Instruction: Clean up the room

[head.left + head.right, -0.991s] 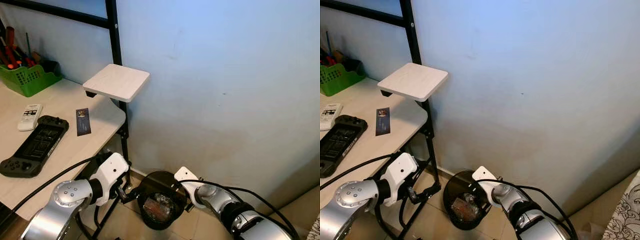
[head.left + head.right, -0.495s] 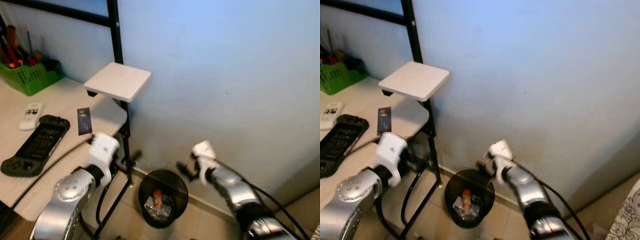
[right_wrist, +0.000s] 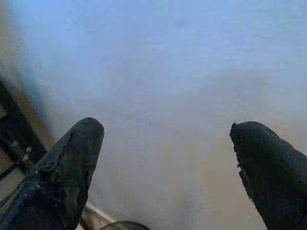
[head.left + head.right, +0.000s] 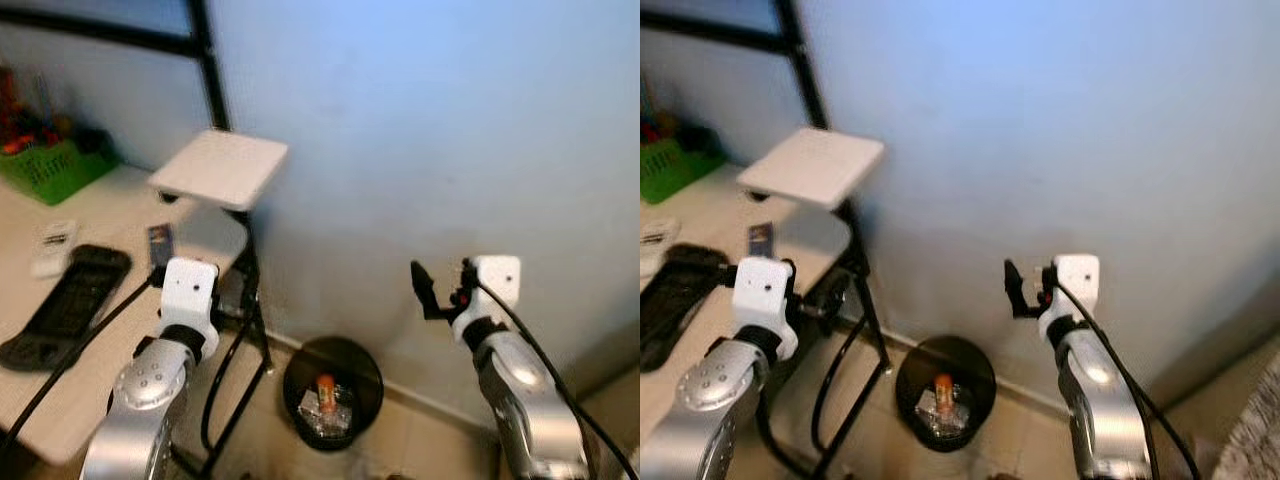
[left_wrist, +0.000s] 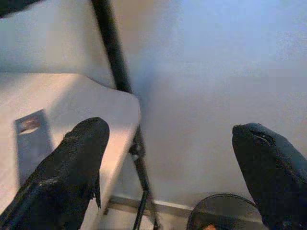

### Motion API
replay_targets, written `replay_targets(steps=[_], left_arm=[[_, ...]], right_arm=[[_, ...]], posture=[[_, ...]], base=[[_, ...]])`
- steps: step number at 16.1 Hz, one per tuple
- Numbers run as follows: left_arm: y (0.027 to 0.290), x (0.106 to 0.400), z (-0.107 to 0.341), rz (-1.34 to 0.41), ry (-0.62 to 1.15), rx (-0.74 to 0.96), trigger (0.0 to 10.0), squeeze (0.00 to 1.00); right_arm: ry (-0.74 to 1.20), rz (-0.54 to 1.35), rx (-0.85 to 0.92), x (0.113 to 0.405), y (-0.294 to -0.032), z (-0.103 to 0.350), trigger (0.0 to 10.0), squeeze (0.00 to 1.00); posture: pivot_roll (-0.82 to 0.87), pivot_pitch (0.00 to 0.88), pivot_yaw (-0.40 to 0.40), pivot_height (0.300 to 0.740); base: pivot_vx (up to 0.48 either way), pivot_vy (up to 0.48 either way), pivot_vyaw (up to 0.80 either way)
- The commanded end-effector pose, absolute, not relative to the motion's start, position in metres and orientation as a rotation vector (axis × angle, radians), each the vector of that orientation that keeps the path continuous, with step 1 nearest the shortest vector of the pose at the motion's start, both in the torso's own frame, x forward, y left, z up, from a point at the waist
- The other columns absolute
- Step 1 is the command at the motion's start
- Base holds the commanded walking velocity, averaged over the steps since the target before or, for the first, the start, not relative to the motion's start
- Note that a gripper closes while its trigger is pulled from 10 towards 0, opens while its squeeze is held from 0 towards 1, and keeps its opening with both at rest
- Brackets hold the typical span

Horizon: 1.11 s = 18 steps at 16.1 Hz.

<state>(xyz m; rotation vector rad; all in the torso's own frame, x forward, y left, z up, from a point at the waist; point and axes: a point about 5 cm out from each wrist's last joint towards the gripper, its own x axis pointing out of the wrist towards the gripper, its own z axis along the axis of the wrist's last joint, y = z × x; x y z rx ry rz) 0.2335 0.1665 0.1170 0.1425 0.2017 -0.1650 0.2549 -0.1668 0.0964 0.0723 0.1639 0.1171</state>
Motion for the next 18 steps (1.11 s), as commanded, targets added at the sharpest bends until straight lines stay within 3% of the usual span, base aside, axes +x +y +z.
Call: replay_targets(steps=[1, 5, 8, 18], left_arm=[[0.164, 0.233, 0.117, -0.166, 0.206, 0.155, 10.0, 0.00], [0.165, 0.230, 0.116, -0.136, 0.232, 0.103, 10.0, 0.00], [0.165, 0.231, 0.118, -0.142, 0.216, 0.154, 10.0, 0.00], [0.175, 0.230, 0.116, -0.087, 0.214, 0.135, 10.0, 0.00]], right_arm=[[0.169, 0.073, 0.081, 0.249, -0.174, 0.100, 10.0, 0.00], [0.195, 0.074, 0.031, 0.235, -0.169, 0.105, 10.0, 0.00], [0.202, 0.085, 0.011, 0.235, -0.166, 0.107, 10.0, 0.00], [0.230, 0.018, -0.029, 0.238, -0.172, 0.104, 10.0, 0.00]], posture=[[0.03, 0.000, 0.049, 0.740], [0.08, 0.000, 0.027, 0.740], [0.08, 0.000, 0.023, 0.740], [0.09, 0.000, 0.005, 0.740]], base=[[0.000, 0.000, -0.80], [0.000, 0.000, 0.00], [0.000, 0.000, 0.00], [0.000, 0.000, -0.80]])
